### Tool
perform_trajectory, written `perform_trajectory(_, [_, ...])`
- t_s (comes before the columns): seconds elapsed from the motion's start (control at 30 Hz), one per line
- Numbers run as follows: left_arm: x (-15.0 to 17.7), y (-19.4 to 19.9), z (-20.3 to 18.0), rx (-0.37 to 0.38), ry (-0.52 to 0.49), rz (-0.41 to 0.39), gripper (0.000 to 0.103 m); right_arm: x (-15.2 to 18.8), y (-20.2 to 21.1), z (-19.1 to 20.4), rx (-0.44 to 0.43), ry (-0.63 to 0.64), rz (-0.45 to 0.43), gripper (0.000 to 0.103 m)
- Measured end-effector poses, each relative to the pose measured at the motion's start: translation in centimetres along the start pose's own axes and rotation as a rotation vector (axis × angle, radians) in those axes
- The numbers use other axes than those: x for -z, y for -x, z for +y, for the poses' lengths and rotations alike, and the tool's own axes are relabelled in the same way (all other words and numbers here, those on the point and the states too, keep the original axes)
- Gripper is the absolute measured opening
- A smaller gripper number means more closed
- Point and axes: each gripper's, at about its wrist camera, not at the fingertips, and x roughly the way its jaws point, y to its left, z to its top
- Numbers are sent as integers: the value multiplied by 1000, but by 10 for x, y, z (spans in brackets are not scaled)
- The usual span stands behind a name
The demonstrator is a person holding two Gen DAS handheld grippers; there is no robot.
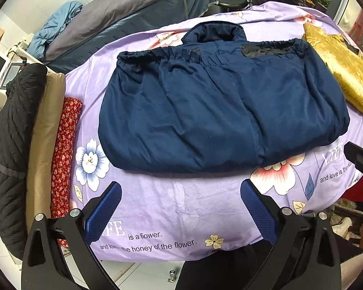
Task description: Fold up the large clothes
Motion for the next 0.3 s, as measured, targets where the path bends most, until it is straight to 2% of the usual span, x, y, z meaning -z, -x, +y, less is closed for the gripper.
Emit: perform_trajectory(0.3, [0, 3, 2, 8, 24, -6, 96, 1, 2, 0, 10, 0, -9, 91])
